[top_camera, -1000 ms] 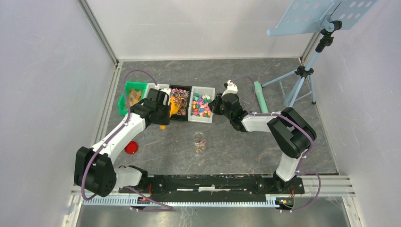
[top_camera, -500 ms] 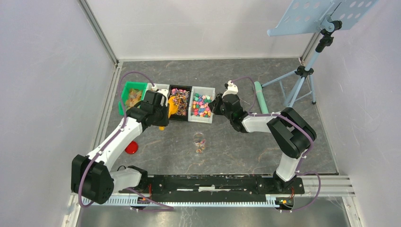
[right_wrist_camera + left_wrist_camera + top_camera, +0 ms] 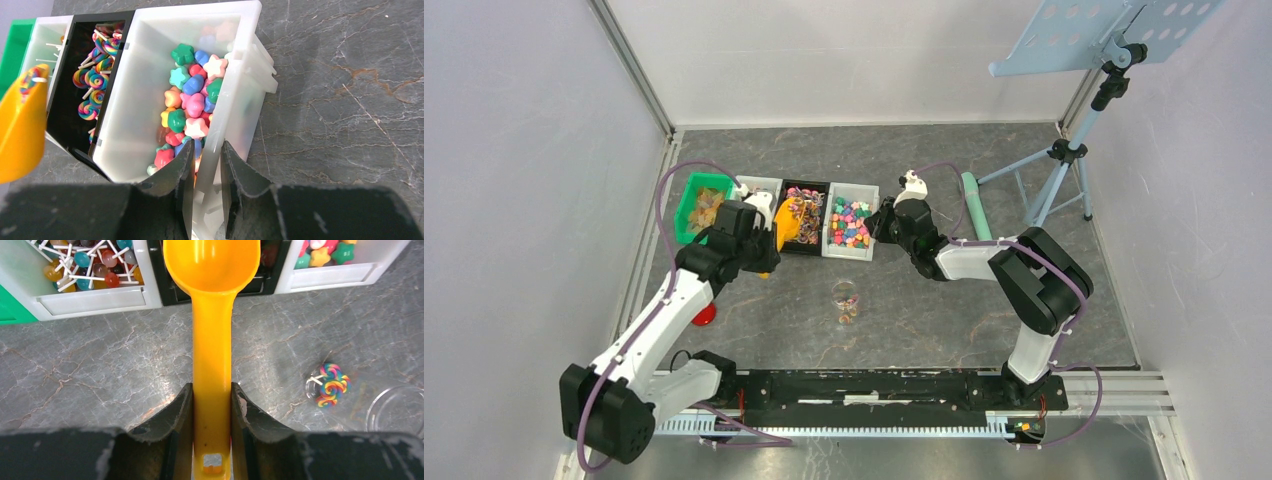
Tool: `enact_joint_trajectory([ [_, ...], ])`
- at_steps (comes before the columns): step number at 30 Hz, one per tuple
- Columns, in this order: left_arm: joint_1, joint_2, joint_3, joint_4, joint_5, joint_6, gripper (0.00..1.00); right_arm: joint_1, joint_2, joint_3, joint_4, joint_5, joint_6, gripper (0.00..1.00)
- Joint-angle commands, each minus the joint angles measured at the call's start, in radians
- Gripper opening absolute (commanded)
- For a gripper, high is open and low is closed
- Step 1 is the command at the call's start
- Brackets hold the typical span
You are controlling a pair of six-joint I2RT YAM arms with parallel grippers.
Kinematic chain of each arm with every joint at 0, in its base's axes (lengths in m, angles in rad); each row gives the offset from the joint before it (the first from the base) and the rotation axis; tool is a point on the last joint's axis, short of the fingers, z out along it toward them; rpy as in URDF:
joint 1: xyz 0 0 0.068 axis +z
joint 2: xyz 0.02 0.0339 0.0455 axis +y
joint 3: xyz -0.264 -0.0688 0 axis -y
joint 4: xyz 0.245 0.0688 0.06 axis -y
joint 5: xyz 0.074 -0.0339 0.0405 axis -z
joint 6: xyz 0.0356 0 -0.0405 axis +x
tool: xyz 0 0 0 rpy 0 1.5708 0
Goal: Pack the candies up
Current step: Scoop the fake candies from the storage box, then place the fake candies in the packing bottle.
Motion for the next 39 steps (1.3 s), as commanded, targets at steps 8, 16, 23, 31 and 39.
enact_joint_trajectory([
  [8, -0.003, -0.203, -0.046, 0.197, 0.054, 0.05, 0.02, -0.001, -0.092, 0.041, -0.004, -0.054, -0.087, 0.53],
  [16, -0.003, -0.385, -0.103, 0.311, 0.063, 0.067, 0.02, -0.005, -0.163, 0.071, -0.071, -0.085, -0.117, 0.77],
  [23, -0.004, -0.398, -0.076, 0.263, 0.061, 0.065, 0.02, -0.008, -0.231, 0.056, -0.108, -0.097, -0.153, 0.87],
  [31, -0.003, -0.377, 0.124, 0.003, 0.146, 0.024, 0.02, -0.01, -0.398, -0.001, -0.235, -0.108, -0.317, 0.98],
  [39, -0.004, -0.348, 0.29, -0.319, 0.249, -0.027, 0.02, -0.01, -0.645, -0.108, -0.396, -0.09, -0.487, 0.98],
])
